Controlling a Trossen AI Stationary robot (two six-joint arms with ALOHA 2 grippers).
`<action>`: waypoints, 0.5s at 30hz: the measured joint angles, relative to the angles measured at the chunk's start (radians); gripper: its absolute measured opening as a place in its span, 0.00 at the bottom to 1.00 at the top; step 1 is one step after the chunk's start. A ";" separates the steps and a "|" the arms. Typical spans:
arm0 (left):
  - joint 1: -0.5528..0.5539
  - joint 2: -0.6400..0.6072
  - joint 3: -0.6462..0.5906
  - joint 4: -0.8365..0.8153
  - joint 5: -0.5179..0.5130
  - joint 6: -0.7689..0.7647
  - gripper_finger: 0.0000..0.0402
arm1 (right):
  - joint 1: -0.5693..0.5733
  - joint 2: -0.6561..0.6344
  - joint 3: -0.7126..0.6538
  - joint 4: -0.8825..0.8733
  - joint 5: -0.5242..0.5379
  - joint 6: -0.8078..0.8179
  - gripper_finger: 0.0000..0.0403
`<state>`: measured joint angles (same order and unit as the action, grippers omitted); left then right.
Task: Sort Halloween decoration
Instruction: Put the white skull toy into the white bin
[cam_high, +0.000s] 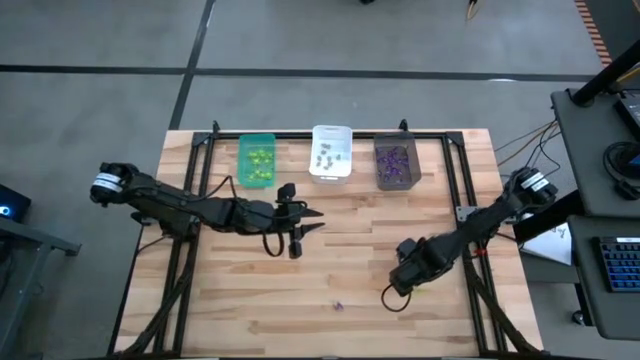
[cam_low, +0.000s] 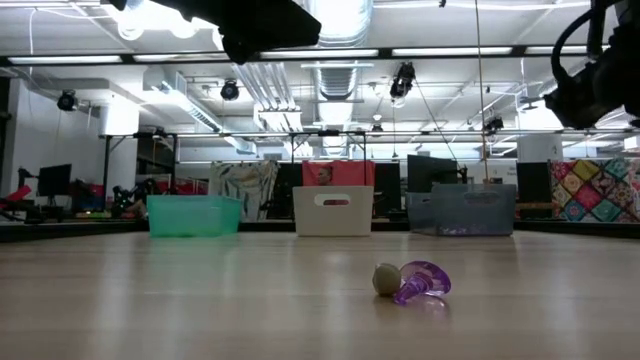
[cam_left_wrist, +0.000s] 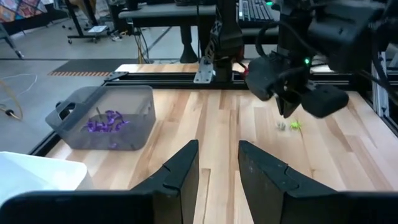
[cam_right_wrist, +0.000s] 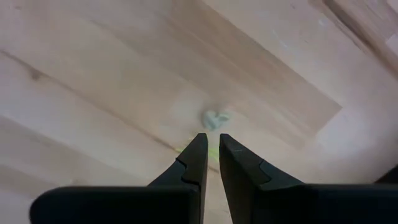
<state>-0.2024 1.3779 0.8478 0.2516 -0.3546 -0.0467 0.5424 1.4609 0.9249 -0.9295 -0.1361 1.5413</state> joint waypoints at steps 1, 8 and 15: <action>0.000 0.003 0.000 0.002 -0.001 0.000 0.24 | 0.000 0.009 0.000 0.000 0.001 -0.007 0.09; 0.000 0.008 0.000 0.000 -0.004 0.000 0.24 | 0.000 0.049 0.000 0.002 0.005 -0.008 0.18; 0.000 0.010 0.000 -0.007 -0.004 0.000 0.24 | 0.000 0.057 -0.001 0.003 0.015 0.000 0.36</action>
<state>-0.2024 1.3878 0.8478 0.2448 -0.3588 -0.0467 0.5426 1.5176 0.9237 -0.9268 -0.1208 1.5416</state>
